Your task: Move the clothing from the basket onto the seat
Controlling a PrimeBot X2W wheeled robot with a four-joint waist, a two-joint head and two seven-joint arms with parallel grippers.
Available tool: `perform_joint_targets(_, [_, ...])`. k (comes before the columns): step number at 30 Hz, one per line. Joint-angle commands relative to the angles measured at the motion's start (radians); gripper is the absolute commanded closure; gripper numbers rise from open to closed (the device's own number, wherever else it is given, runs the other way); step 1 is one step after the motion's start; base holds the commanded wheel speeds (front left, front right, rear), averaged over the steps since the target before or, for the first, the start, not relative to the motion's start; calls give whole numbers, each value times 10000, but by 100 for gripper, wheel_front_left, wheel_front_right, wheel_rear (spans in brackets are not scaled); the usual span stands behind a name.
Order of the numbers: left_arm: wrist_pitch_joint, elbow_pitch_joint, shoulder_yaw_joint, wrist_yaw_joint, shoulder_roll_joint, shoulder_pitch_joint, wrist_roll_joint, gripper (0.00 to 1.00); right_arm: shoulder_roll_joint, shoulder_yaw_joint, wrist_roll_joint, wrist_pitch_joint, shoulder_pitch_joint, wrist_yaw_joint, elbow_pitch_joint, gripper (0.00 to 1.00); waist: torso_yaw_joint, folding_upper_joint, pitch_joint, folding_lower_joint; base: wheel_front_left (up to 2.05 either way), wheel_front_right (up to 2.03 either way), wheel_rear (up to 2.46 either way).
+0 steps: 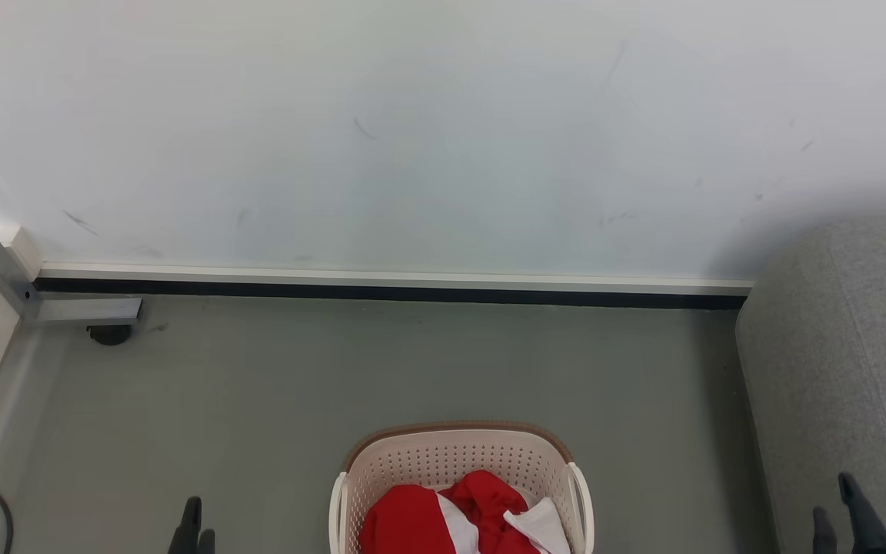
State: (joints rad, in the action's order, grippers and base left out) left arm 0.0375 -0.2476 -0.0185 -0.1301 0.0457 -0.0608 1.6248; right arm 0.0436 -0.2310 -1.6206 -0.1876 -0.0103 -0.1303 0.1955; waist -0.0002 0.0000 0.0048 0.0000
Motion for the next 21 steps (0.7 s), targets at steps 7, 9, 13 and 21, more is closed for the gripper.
perform_joint_targets(7, [-115, 24, -96, 1, -16, 33, 42, 0, -23, 245, 41, 262, -71, 0, 45, 0, -5, 0, 0, 0, 0, 0, 0])
perform_joint_targets(9, [-250, 76, -161, 1, -5, 21, -126, 0, -12, 367, 143, 400, -65, 0, 6, 0, -7, 0, 0, 0, 0, 0, 0])
perform_joint_targets(13, [-452, 76, -276, 0, 37, -18, -678, 0, 76, 673, 553, 677, -46, -1, 10, 0, -8, 0, -4, 0, 0, 0, 0])
perform_joint_targets(21, [-746, 428, -160, -1, 1, -73, -2366, 0, 27, 785, 2277, 1120, 25, -1, -141, 0, -10, 0, -6, 0, 0, 0, 0])
